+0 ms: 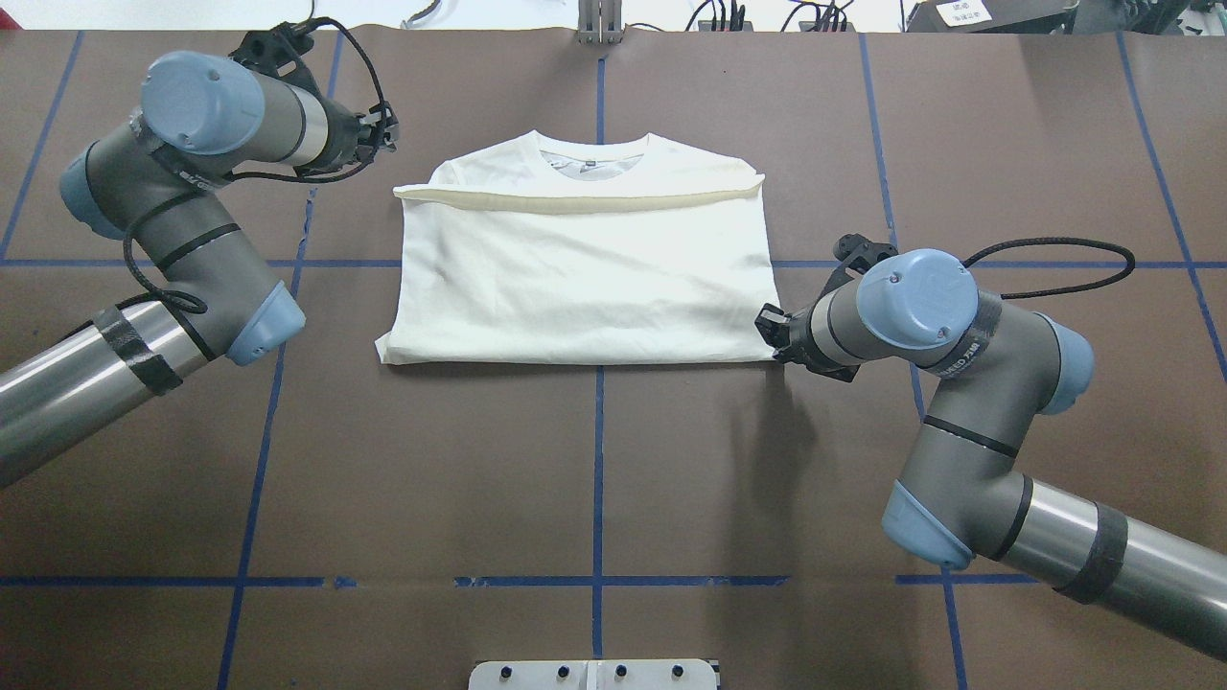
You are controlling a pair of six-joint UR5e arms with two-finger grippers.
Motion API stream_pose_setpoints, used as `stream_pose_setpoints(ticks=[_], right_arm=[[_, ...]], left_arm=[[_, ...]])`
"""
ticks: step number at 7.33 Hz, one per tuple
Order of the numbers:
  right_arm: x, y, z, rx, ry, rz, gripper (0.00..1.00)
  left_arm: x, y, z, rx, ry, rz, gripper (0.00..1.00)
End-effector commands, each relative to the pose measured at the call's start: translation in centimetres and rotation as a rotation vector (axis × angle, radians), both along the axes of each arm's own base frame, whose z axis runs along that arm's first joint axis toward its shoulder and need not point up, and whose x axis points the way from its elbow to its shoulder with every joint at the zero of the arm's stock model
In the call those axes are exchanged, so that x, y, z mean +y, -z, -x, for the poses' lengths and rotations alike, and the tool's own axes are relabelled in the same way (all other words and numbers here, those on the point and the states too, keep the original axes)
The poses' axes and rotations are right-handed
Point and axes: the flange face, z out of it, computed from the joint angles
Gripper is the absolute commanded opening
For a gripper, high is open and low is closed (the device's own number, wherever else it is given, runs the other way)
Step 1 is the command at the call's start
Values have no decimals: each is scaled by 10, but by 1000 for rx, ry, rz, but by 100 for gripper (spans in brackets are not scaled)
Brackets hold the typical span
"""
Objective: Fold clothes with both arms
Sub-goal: 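Lower the right gripper to the folded shirt's side edge and grasp it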
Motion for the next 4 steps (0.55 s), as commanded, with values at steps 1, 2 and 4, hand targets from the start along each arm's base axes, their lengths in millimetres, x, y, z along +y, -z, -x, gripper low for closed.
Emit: stream_pose_setpoints(ticks=[1, 2, 4], right_arm=[[6, 17, -6, -33, 7, -14, 0], [14, 28, -14, -56, 13, -28, 0], [78, 34, -62, -125, 125, 2, 0]], left_arm=[[-1, 2, 3, -5, 18, -9, 39], [1, 6, 3, 1, 17, -16, 39], [2, 8, 4, 5, 12, -19, 39]])
